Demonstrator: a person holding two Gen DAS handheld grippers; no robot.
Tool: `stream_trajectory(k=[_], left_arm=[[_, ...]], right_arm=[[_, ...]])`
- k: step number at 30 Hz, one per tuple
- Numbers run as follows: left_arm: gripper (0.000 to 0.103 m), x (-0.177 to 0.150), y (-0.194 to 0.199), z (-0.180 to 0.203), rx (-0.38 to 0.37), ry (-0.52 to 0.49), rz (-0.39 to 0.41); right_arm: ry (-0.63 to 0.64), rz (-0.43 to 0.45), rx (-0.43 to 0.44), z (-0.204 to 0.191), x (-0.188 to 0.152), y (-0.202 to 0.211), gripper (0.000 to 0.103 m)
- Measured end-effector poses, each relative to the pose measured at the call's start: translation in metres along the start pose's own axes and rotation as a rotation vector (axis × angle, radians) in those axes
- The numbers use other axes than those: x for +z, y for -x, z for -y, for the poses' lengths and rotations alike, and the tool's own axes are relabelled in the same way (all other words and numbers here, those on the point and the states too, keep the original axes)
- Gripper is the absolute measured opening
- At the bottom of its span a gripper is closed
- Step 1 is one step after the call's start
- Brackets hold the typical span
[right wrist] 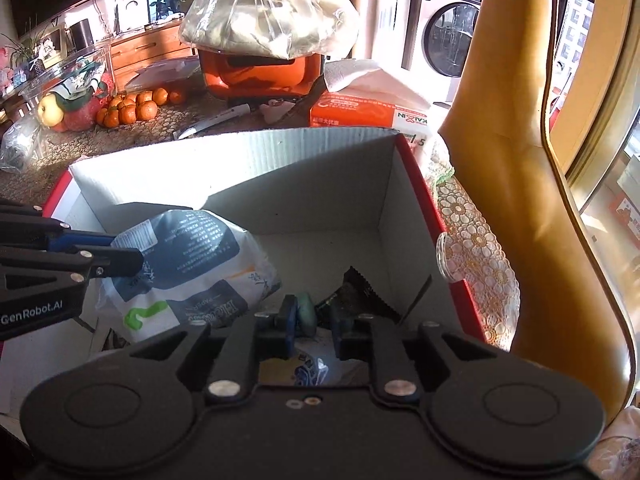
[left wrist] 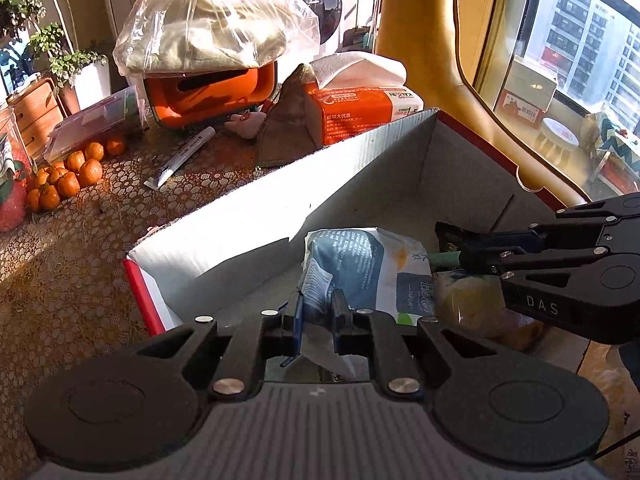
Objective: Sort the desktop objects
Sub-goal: 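Lower and open left tool in red box while right tool releases green stick there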
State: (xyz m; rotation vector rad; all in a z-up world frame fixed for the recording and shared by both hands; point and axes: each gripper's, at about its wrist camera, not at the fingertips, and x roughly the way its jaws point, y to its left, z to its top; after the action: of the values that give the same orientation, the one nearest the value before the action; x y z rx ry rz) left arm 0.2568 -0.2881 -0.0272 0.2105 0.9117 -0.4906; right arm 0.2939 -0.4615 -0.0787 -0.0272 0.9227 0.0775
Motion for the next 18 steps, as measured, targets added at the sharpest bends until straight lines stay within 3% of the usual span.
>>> stream_trajectory(k=[2, 5, 7, 15, 18], left_arm=[[0.014, 0.001, -0.001, -0.004, -0.009, 0.013, -0.009], [0.034, 0.000, -0.001, -0.007, -0.024, 0.031, -0.025], [0.074, -0.002, 0.001, -0.009, -0.034, 0.039, -0.031], [0.075, -0.006, 0.024, -0.009, -0.062, 0.038, 0.026], [0.075, -0.007, 0.034, -0.008, -0.063, 0.036, 0.045]], right_arm=[[-0.008, 0.001, 0.008, 0.001, 0.000, 0.002, 0.020], [-0.010, 0.004, 0.012, 0.002, -0.001, 0.007, 0.025], [-0.008, 0.006, 0.015, 0.003, -0.003, 0.011, 0.033], [0.020, 0.025, 0.040, -0.003, -0.009, 0.031, 0.054], [0.029, 0.030, 0.043, -0.007, -0.012, 0.039, 0.057]])
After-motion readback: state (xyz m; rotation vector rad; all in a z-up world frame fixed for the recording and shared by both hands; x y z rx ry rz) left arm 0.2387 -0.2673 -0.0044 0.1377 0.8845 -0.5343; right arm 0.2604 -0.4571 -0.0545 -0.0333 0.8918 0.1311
